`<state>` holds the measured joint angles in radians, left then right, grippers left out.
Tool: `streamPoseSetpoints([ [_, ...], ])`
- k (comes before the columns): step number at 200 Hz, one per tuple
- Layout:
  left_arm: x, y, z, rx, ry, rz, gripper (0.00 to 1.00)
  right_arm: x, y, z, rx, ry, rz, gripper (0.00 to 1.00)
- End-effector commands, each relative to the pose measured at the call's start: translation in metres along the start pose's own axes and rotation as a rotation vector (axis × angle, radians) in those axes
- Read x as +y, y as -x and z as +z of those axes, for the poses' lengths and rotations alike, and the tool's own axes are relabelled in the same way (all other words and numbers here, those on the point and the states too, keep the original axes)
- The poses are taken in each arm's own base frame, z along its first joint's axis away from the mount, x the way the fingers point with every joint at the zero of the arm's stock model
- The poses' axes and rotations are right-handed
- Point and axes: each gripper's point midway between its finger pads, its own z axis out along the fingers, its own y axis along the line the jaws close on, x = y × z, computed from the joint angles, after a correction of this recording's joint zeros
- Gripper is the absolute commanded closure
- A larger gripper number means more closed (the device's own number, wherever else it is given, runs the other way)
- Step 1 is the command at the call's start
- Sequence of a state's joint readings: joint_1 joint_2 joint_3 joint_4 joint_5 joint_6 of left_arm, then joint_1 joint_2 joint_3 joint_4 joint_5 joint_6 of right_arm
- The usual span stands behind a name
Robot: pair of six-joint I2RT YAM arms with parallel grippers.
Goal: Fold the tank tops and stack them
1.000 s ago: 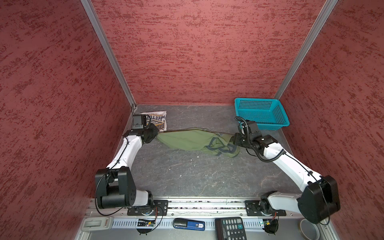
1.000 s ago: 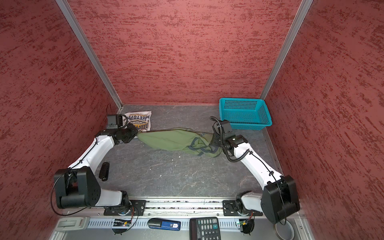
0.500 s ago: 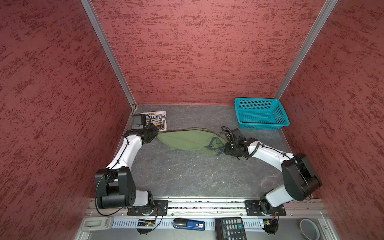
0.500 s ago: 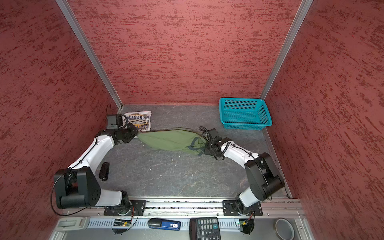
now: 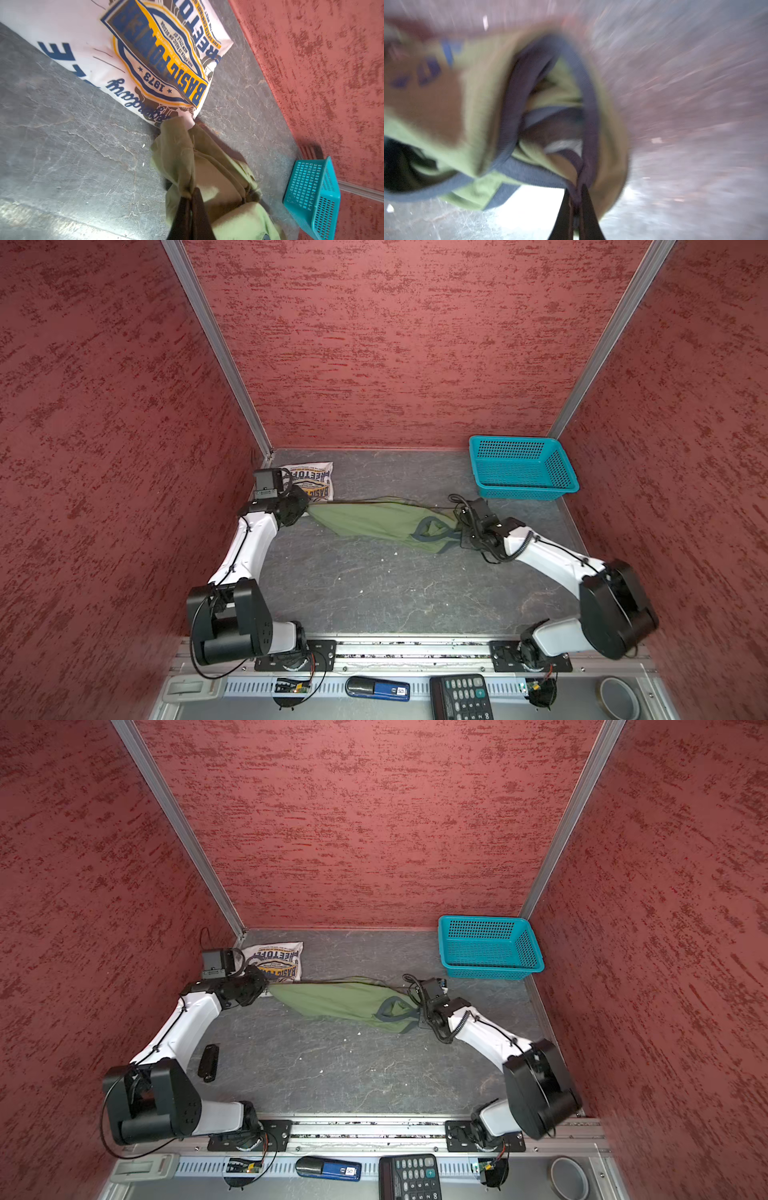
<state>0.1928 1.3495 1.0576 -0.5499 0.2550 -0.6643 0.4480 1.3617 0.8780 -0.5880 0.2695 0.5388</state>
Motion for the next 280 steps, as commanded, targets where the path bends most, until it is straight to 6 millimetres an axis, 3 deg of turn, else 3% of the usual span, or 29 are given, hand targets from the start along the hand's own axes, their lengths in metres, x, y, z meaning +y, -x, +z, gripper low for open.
streamPoseSetpoints([
  [1, -0.019, 0.037, -0.048, -0.12, -0.088, -0.009, 1.0, -0.042, 0.044, -0.055, -0.203, -0.136, 0.012, 1.0],
  [32, -0.022, 0.062, -0.1, -0.236, -0.15, -0.06, 1.0, -0.047, 0.087, -0.123, -0.386, -0.072, 0.034, 1.0],
  [52, -0.014, 0.065, -0.117, -0.296, -0.14, -0.079, 1.0, -0.054, 0.092, -0.135, -0.426, -0.08, 0.05, 1.0],
  [76, 0.017, 0.048, -0.096, -0.26, -0.092, -0.132, 1.0, -0.053, 0.062, -0.102, -0.337, -0.061, 0.064, 1.0],
  [99, 0.046, 0.018, -0.055, -0.136, -0.07, -0.172, 1.0, -0.032, -0.001, -0.043, -0.126, 0.074, 0.104, 1.0],
  [115, 0.062, -0.001, -0.031, -0.052, -0.053, -0.192, 1.0, -0.023, -0.041, -0.013, 0.005, 0.134, 0.136, 0.81],
  [126, 0.068, -0.01, -0.022, -0.015, -0.047, -0.197, 1.0, -0.026, -0.053, -0.005, 0.047, 0.116, 0.143, 0.62],
  [135, 0.072, -0.014, -0.019, 0.0, -0.042, -0.196, 1.0, -0.033, -0.053, -0.005, 0.048, 0.078, 0.136, 0.53],
  [153, 0.075, -0.017, -0.019, -0.003, -0.034, -0.186, 1.0, -0.034, -0.031, -0.021, -0.019, 0.06, 0.109, 0.43],
  [170, 0.073, -0.017, -0.021, -0.008, -0.038, -0.181, 1.0, -0.023, -0.007, -0.038, -0.071, 0.103, 0.103, 0.4],
  [187, 0.071, -0.017, -0.022, -0.013, -0.047, -0.184, 1.0, 0.0, 0.002, -0.041, -0.06, 0.179, 0.092, 0.4],
  [235, 0.068, -0.017, -0.024, -0.015, -0.054, -0.175, 1.0, 0.072, 0.001, -0.015, 0.033, 0.291, 0.024, 0.43],
  [251, 0.066, -0.016, -0.026, -0.018, -0.056, -0.172, 1.0, 0.083, -0.004, -0.004, 0.063, 0.282, 0.0, 0.45],
  [280, 0.065, -0.017, -0.027, -0.024, -0.055, -0.164, 1.0, 0.086, -0.027, 0.027, 0.152, 0.212, -0.045, 0.46],
])
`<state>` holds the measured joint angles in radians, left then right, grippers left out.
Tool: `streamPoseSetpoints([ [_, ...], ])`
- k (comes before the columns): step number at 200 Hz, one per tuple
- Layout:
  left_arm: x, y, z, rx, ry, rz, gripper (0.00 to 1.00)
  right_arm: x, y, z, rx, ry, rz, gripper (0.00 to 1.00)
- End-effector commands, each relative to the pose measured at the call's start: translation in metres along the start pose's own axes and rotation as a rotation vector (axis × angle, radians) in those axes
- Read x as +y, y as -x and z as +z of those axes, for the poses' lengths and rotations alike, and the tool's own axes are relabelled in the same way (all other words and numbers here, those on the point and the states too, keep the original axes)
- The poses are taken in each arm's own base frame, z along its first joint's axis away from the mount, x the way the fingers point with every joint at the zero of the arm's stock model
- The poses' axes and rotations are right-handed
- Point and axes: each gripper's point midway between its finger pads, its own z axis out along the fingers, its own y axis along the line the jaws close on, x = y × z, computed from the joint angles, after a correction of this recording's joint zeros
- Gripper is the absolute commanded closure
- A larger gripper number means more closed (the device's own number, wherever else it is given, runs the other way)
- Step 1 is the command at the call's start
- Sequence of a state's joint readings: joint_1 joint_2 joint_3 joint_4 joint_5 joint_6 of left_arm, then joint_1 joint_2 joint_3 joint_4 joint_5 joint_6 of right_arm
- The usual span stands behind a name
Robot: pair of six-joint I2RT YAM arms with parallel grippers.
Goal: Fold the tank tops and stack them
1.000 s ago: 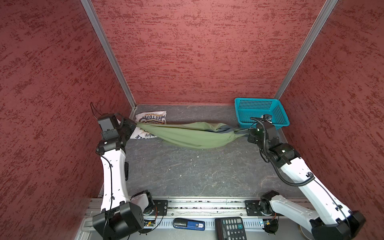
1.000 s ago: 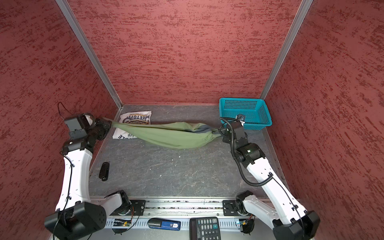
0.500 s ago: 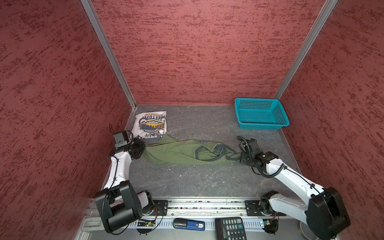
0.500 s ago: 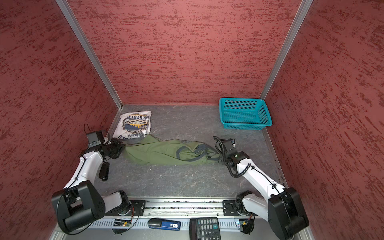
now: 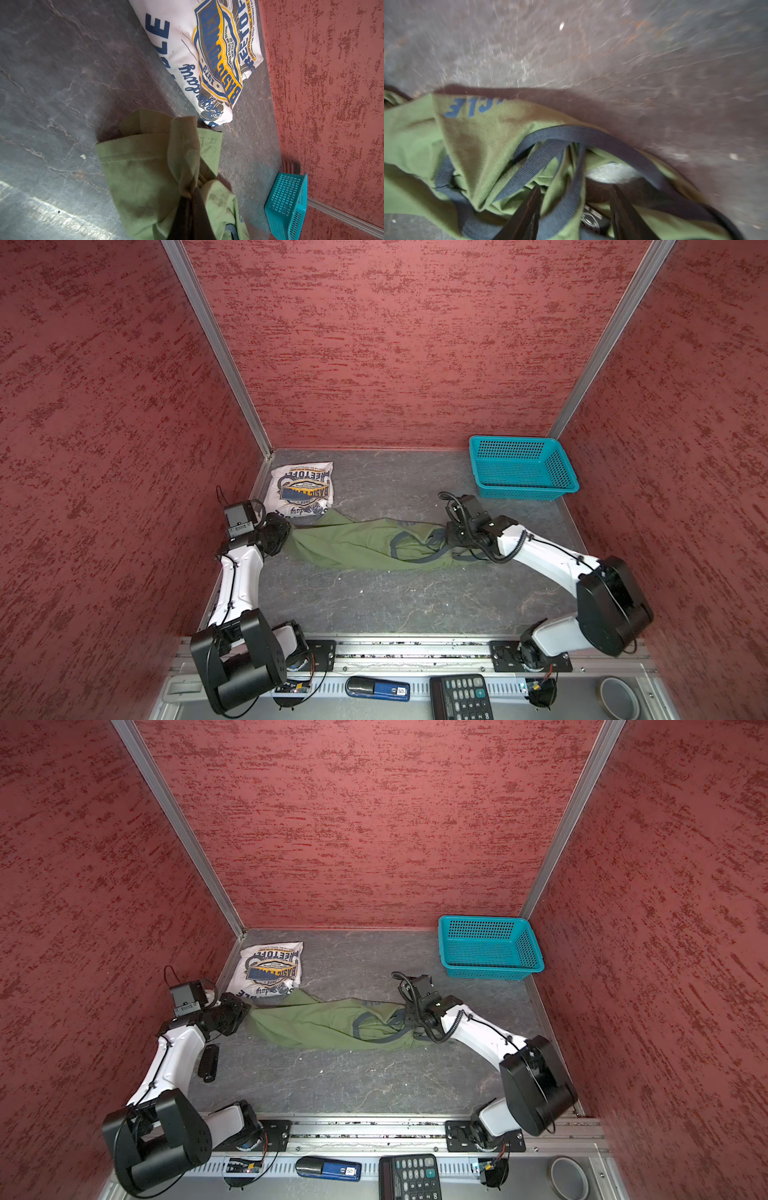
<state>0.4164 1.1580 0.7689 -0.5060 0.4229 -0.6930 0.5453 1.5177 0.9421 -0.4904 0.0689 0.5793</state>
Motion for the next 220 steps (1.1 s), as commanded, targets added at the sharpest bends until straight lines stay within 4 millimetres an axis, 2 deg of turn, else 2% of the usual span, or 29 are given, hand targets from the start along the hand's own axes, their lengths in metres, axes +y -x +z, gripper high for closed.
streamPoseSetpoints([
  [1, -0.014, 0.006, -0.008, -0.031, -0.036, 0.043, 1.0, 0.007, -0.002, 0.013, 0.03, -0.004, -0.001, 0.46],
  [22, -0.014, 0.005, -0.008, -0.032, -0.036, 0.047, 1.0, -0.002, -0.012, 0.027, 0.066, -0.065, -0.022, 0.51],
  [38, -0.014, 0.005, -0.009, -0.034, -0.034, 0.047, 1.0, -0.014, -0.015, 0.027, 0.07, -0.125, -0.037, 0.61],
  [49, -0.013, 0.005, -0.009, -0.035, -0.029, 0.048, 1.0, -0.02, -0.015, 0.023, 0.06, -0.151, -0.04, 0.72],
  [65, -0.013, 0.006, -0.01, -0.04, -0.025, 0.052, 1.0, -0.025, -0.012, 0.011, 0.023, -0.156, -0.044, 0.89],
  [75, -0.013, 0.006, -0.011, -0.042, -0.024, 0.052, 1.0, -0.028, -0.007, -0.001, -0.016, -0.16, -0.041, 0.95],
  [88, -0.014, 0.005, -0.011, -0.041, -0.027, 0.051, 1.0, -0.032, -0.003, -0.015, -0.057, -0.17, -0.039, 0.99],
  [92, -0.014, 0.006, -0.011, -0.042, -0.029, 0.053, 1.0, -0.032, 0.001, -0.025, -0.087, -0.161, -0.034, 1.0],
  [117, -0.014, 0.003, -0.011, -0.041, -0.027, 0.056, 1.0, -0.045, 0.0, -0.052, -0.147, -0.2, -0.02, 1.0],
  [143, -0.013, 0.002, -0.012, -0.048, -0.019, 0.063, 1.0, -0.061, -0.024, -0.065, -0.138, -0.263, -0.019, 1.0],
  [159, -0.012, 0.001, -0.01, -0.047, -0.016, 0.063, 1.0, -0.064, -0.051, -0.052, -0.053, -0.223, 0.004, 0.98],
  [173, -0.009, 0.0, -0.007, -0.039, -0.011, 0.061, 1.0, -0.054, -0.076, -0.038, 0.038, -0.133, 0.03, 1.0],
  [187, -0.009, 0.0, -0.004, -0.032, -0.009, 0.06, 1.0, -0.049, -0.09, -0.033, 0.081, -0.08, 0.05, 1.0],
  [203, -0.01, 0.001, -0.003, -0.028, -0.009, 0.062, 1.0, -0.06, -0.073, -0.05, 0.011, -0.152, 0.039, 1.0],
  [220, -0.018, 0.006, -0.005, -0.036, -0.023, 0.066, 1.0, -0.068, -0.029, -0.088, -0.156, -0.237, 0.017, 1.0],
])
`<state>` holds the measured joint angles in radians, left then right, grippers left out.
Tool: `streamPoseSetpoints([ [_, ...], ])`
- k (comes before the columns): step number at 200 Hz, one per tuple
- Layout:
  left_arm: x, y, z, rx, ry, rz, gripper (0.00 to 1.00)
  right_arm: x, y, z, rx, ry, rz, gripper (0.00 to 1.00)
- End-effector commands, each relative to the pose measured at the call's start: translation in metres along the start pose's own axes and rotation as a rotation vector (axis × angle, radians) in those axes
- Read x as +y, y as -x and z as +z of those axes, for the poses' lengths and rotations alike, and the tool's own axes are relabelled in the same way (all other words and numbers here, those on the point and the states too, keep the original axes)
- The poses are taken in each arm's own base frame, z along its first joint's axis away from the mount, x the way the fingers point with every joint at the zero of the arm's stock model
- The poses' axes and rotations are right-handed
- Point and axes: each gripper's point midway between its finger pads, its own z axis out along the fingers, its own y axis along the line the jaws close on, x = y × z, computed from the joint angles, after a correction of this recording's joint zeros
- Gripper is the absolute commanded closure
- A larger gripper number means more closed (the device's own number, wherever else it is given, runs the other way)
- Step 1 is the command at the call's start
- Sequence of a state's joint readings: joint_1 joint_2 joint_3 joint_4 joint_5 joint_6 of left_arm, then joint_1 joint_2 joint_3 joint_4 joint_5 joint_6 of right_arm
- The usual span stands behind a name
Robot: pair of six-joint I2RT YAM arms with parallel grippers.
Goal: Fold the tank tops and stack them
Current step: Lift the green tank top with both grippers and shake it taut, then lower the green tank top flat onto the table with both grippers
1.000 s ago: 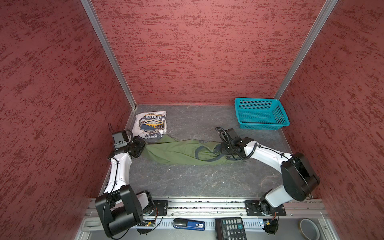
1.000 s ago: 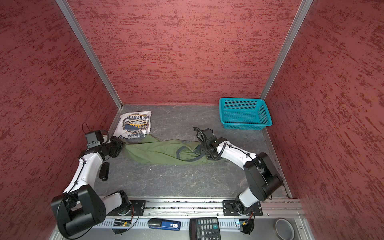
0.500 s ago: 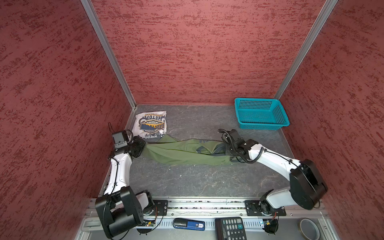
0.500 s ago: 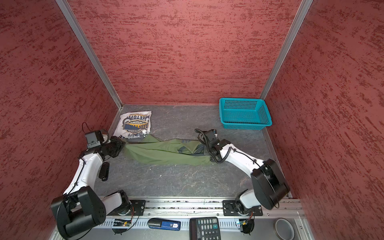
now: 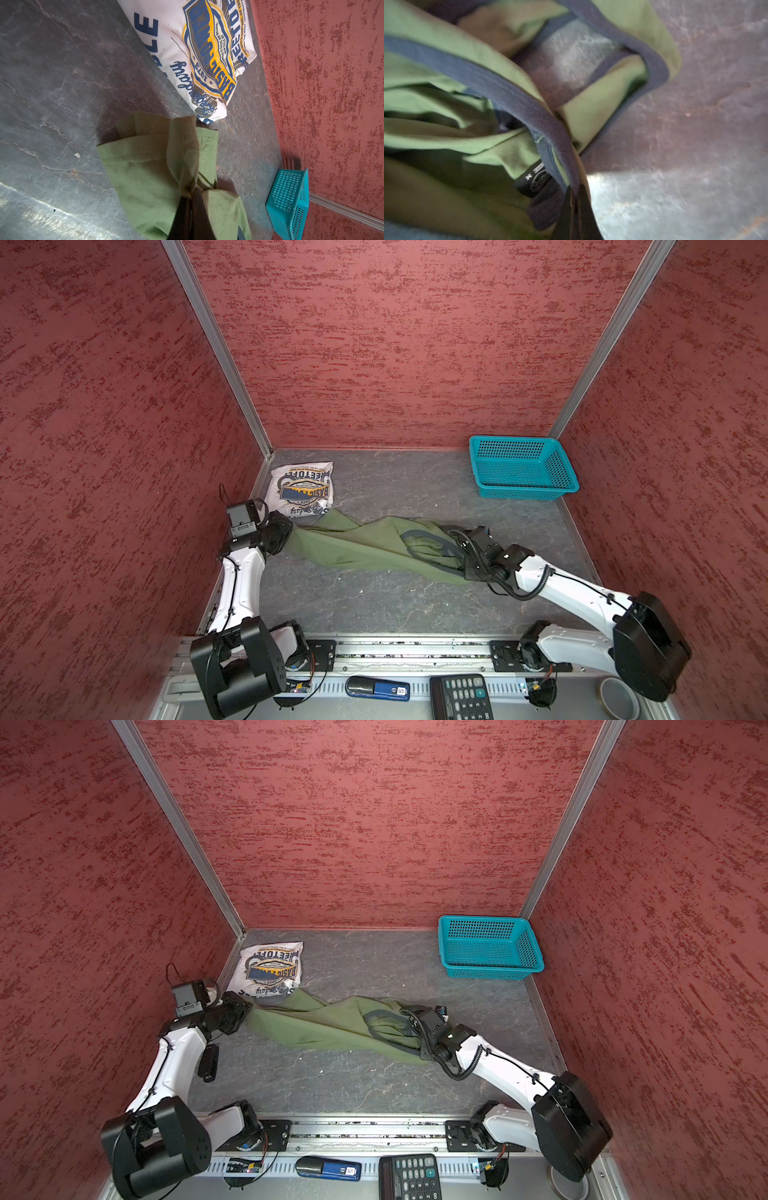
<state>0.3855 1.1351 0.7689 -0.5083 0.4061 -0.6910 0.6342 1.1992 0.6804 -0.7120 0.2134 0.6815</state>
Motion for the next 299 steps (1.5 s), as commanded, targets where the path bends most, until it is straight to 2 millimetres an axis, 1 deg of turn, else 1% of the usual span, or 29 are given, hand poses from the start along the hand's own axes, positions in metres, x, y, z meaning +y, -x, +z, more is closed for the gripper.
streamPoseSetpoints([
  [1, -0.011, 0.012, -0.002, -0.031, -0.014, 0.032, 1.0, -0.009, 0.055, -0.054, -0.216, -0.058, 0.039, 1.0],
  [21, -0.039, 0.027, -0.013, -0.05, -0.071, 0.035, 1.0, -0.014, 0.117, -0.119, -0.446, -0.094, 0.077, 1.0],
  [39, -0.081, 0.053, -0.038, -0.094, -0.152, 0.035, 1.0, -0.014, 0.164, -0.178, -0.63, -0.077, 0.111, 1.0],
  [46, -0.104, 0.065, -0.055, -0.121, -0.206, 0.045, 1.0, -0.014, 0.177, -0.199, -0.691, -0.066, 0.12, 1.0],
  [58, -0.141, 0.079, -0.085, -0.162, -0.299, 0.075, 1.0, -0.014, 0.195, -0.233, -0.782, -0.046, 0.13, 1.0],
  [67, -0.164, 0.086, -0.111, -0.207, -0.359, 0.11, 1.0, -0.015, 0.202, -0.254, -0.835, -0.029, 0.142, 1.0],
  [76, -0.177, 0.088, -0.134, -0.267, -0.393, 0.142, 1.0, -0.018, 0.204, -0.268, -0.872, -0.01, 0.155, 1.0],
  [84, -0.181, 0.086, -0.148, -0.313, -0.406, 0.169, 1.0, -0.021, 0.202, -0.272, -0.887, 0.002, 0.167, 1.0],
  [92, -0.179, 0.08, -0.155, -0.344, -0.4, 0.192, 1.0, -0.023, 0.196, -0.265, -0.881, 0.009, 0.174, 1.0],
  [99, -0.169, 0.072, -0.149, -0.341, -0.375, 0.199, 1.0, -0.024, 0.187, -0.253, -0.857, 0.017, 0.178, 1.0],
  [105, -0.158, 0.062, -0.137, -0.315, -0.351, 0.202, 1.0, -0.025, 0.178, -0.235, -0.82, 0.018, 0.18, 1.0],
  [110, -0.148, 0.054, -0.125, -0.284, -0.333, 0.2, 1.0, -0.025, 0.169, -0.217, -0.782, 0.017, 0.179, 1.0],
  [117, -0.13, 0.04, -0.102, -0.223, -0.3, 0.193, 1.0, -0.024, 0.154, -0.19, -0.719, 0.017, 0.179, 1.0],
  [127, -0.097, 0.02, -0.065, -0.13, -0.23, 0.172, 1.0, -0.021, 0.129, -0.146, -0.608, 0.025, 0.175, 1.0],
  [135, -0.065, 0.003, -0.036, -0.052, -0.163, 0.136, 1.0, -0.017, 0.108, -0.112, -0.513, 0.039, 0.177, 1.0],
  [146, -0.029, -0.016, -0.009, 0.035, -0.094, 0.088, 1.0, -0.009, 0.08, -0.073, -0.388, 0.077, 0.19, 1.0],
  [151, -0.015, -0.023, 0.0, 0.066, -0.066, 0.067, 1.0, -0.005, 0.068, -0.057, -0.334, 0.097, 0.198, 0.97],
  [159, 0.004, -0.031, 0.009, 0.097, -0.034, 0.038, 1.0, 0.0, 0.048, -0.035, -0.249, 0.128, 0.216, 0.87],
  [169, 0.02, -0.037, 0.015, 0.118, -0.014, 0.009, 1.0, 0.002, 0.029, -0.016, -0.17, 0.131, 0.233, 0.78],
  [183, 0.03, -0.04, 0.017, 0.119, -0.003, -0.003, 1.0, -0.005, 0.019, -0.008, -0.128, 0.084, 0.231, 0.61],
  [196, 0.032, -0.041, 0.017, 0.116, -0.001, 0.001, 1.0, -0.011, 0.026, -0.015, -0.15, 0.042, 0.206, 0.48],
  [207, 0.031, -0.042, 0.017, 0.115, -0.005, 0.006, 1.0, -0.009, 0.036, -0.024, -0.175, 0.035, 0.176, 0.43],
  [227, 0.031, -0.042, 0.017, 0.114, -0.011, 0.009, 1.0, 0.0, 0.051, -0.03, -0.199, 0.046, 0.128, 0.42],
  [246, 0.028, -0.041, 0.015, 0.108, -0.02, 0.013, 1.0, 0.007, 0.063, -0.024, -0.204, 0.019, 0.079, 0.42],
  [256, 0.027, -0.04, 0.015, 0.104, -0.024, 0.016, 1.0, 0.007, 0.073, -0.021, -0.215, -0.026, 0.048, 0.46],
  [267, 0.026, -0.039, 0.013, 0.1, -0.028, 0.019, 1.0, 0.011, 0.083, -0.015, -0.211, -0.063, 0.003, 0.49],
  [278, 0.024, -0.039, 0.012, 0.101, -0.031, 0.022, 1.0, 0.015, 0.088, -0.006, -0.186, -0.087, -0.031, 0.5],
  [294, 0.022, -0.038, 0.011, 0.101, -0.034, 0.026, 1.0, 0.019, 0.089, 0.004, -0.15, -0.107, -0.072, 0.51],
  [299, 0.022, -0.038, 0.011, 0.099, -0.034, 0.028, 1.0, 0.019, 0.086, 0.014, -0.121, -0.128, -0.089, 0.51],
])
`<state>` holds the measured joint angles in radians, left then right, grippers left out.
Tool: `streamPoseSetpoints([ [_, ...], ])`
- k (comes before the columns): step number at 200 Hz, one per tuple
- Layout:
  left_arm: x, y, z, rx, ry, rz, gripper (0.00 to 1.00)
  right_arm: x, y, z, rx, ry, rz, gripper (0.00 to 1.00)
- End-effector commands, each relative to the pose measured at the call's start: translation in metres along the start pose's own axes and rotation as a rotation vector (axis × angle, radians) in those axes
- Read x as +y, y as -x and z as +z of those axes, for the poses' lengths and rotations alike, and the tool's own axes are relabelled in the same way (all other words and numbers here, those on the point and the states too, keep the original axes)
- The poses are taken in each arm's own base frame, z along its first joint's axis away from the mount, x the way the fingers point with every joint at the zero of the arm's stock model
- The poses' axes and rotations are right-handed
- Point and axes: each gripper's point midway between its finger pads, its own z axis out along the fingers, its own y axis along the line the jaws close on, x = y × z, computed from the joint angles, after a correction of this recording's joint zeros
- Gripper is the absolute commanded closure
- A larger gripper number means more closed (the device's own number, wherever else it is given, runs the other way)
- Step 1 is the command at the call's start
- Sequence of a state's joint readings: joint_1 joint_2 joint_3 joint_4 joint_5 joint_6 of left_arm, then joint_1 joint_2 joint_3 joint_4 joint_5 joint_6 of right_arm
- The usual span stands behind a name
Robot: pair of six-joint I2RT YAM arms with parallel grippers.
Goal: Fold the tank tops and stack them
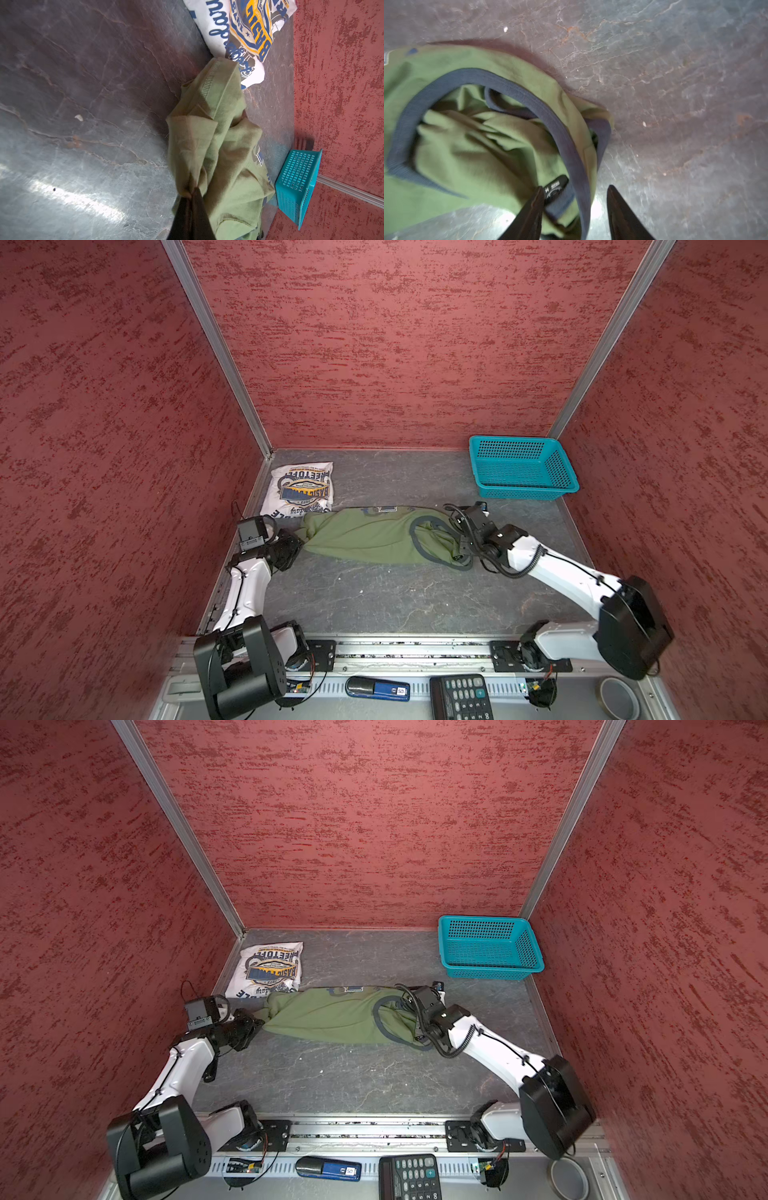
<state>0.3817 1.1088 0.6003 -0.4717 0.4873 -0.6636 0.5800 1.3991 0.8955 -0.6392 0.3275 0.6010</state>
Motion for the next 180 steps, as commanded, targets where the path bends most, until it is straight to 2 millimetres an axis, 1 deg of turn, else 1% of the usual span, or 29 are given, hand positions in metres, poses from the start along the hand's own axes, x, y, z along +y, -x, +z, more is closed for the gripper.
streamPoseSetpoints([
  [1, -0.015, 0.008, -0.008, -0.028, -0.039, 0.046, 1.0, -0.001, 0.005, 0.015, 0.02, -0.066, -0.087, 0.51],
  [38, -0.012, 0.007, -0.005, -0.028, -0.038, 0.041, 1.0, -0.001, -0.004, 0.036, 0.076, -0.114, -0.148, 0.53],
  [70, -0.011, 0.007, -0.001, -0.014, -0.037, 0.036, 1.0, -0.01, -0.001, 0.048, 0.068, -0.201, -0.175, 0.52],
  [91, -0.012, 0.009, -0.001, -0.017, -0.039, 0.038, 1.0, -0.016, 0.001, 0.056, 0.061, -0.258, -0.197, 0.53],
  [118, -0.013, 0.009, -0.003, -0.021, -0.04, 0.039, 1.0, -0.022, 0.014, 0.054, 0.017, -0.316, -0.205, 0.61],
  [146, -0.013, 0.01, -0.003, -0.021, -0.037, 0.04, 1.0, -0.023, 0.028, 0.05, -0.016, -0.32, -0.192, 0.7],
  [161, -0.013, 0.009, -0.003, -0.021, -0.036, 0.039, 1.0, -0.024, 0.033, 0.052, -0.022, -0.319, -0.184, 0.73],
  [180, -0.013, 0.01, -0.003, -0.023, -0.034, 0.039, 1.0, -0.028, 0.034, 0.058, -0.009, -0.325, -0.179, 0.76],
])
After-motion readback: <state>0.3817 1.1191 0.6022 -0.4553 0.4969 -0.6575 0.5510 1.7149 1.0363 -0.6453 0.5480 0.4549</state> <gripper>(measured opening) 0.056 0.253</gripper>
